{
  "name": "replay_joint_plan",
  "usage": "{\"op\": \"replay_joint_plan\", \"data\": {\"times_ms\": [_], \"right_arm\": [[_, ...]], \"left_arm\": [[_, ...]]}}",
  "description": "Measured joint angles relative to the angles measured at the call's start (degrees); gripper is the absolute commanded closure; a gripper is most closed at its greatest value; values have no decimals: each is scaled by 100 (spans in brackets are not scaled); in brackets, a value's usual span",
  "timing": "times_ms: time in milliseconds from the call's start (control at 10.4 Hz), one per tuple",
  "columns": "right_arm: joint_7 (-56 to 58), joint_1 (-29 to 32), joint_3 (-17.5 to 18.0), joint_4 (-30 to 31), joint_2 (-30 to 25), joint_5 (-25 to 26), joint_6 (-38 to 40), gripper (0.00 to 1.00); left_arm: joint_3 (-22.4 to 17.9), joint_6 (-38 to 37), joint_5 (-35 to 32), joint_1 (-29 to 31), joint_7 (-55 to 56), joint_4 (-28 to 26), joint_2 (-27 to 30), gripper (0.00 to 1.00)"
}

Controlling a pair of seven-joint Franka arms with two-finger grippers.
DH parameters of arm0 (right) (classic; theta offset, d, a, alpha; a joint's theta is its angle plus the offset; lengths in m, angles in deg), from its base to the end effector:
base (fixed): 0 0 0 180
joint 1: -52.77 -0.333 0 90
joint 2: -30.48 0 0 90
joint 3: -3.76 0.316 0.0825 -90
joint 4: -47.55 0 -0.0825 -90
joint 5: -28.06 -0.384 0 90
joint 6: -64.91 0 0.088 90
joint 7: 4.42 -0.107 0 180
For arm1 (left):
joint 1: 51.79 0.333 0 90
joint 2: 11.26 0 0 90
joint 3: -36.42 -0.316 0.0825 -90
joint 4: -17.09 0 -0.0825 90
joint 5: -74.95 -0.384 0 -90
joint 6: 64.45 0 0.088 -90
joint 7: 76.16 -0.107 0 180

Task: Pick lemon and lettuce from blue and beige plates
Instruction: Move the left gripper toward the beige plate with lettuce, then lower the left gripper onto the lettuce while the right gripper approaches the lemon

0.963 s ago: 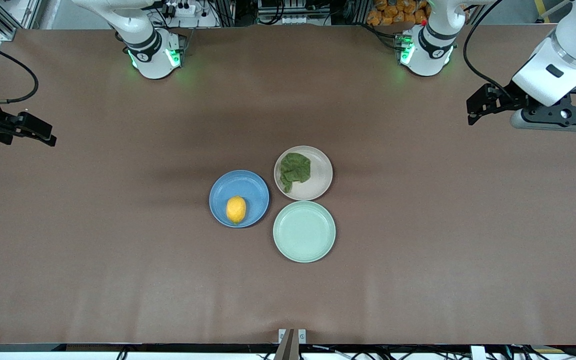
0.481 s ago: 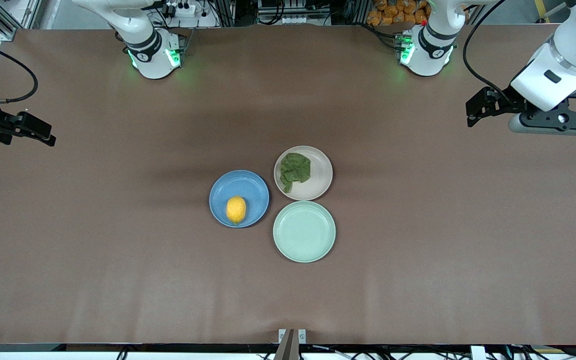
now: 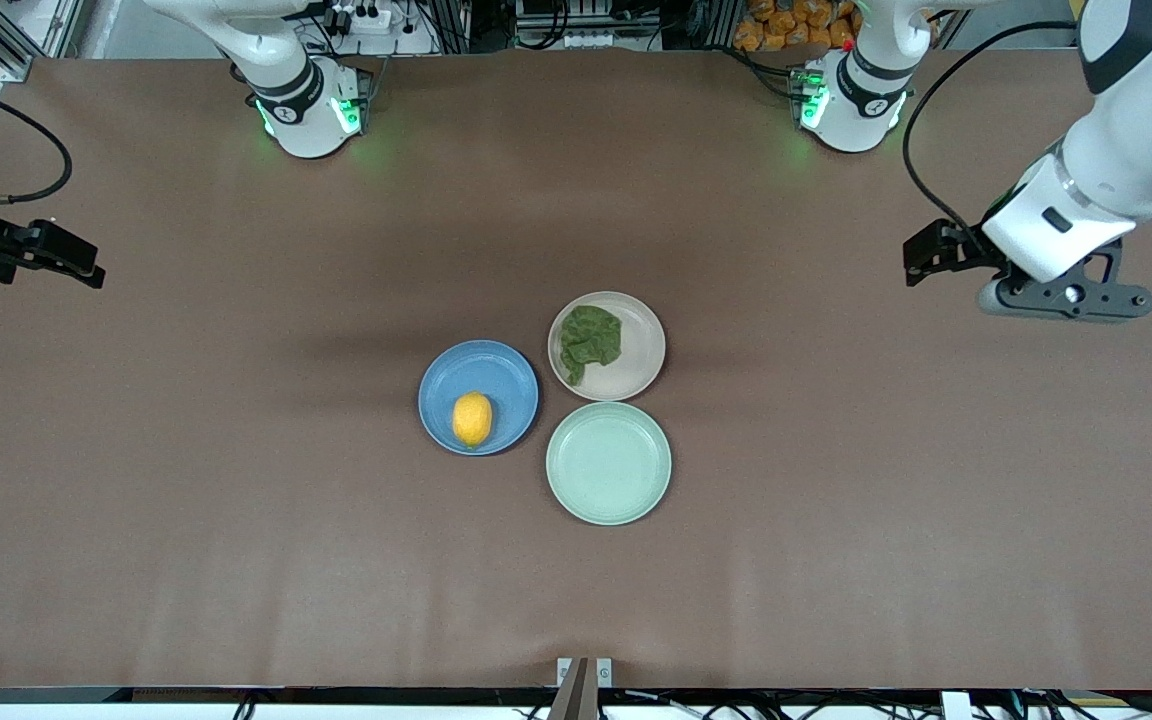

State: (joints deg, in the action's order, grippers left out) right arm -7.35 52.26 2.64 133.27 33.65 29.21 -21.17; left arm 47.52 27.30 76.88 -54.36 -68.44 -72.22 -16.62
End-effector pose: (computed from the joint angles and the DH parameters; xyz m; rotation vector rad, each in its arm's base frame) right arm 0.5648 -0.0079 0.6227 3.1170 -0.0977 -0.0758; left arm 0.5669 -0.1364 0.5806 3.0947 -0.1574 -0.0898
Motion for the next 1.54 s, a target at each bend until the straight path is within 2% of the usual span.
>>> {"op": "replay_joint_plan", "data": {"times_ms": [770, 1541], "right_arm": [[243, 5, -20, -36, -11, 40, 15, 0], [285, -210, 80, 19, 196, 36, -178, 0]], "left_arm": [[108, 810, 27, -712, 159, -66, -936, 0], [118, 1592, 27, -1806, 2105, -77, -1763, 0]]}}
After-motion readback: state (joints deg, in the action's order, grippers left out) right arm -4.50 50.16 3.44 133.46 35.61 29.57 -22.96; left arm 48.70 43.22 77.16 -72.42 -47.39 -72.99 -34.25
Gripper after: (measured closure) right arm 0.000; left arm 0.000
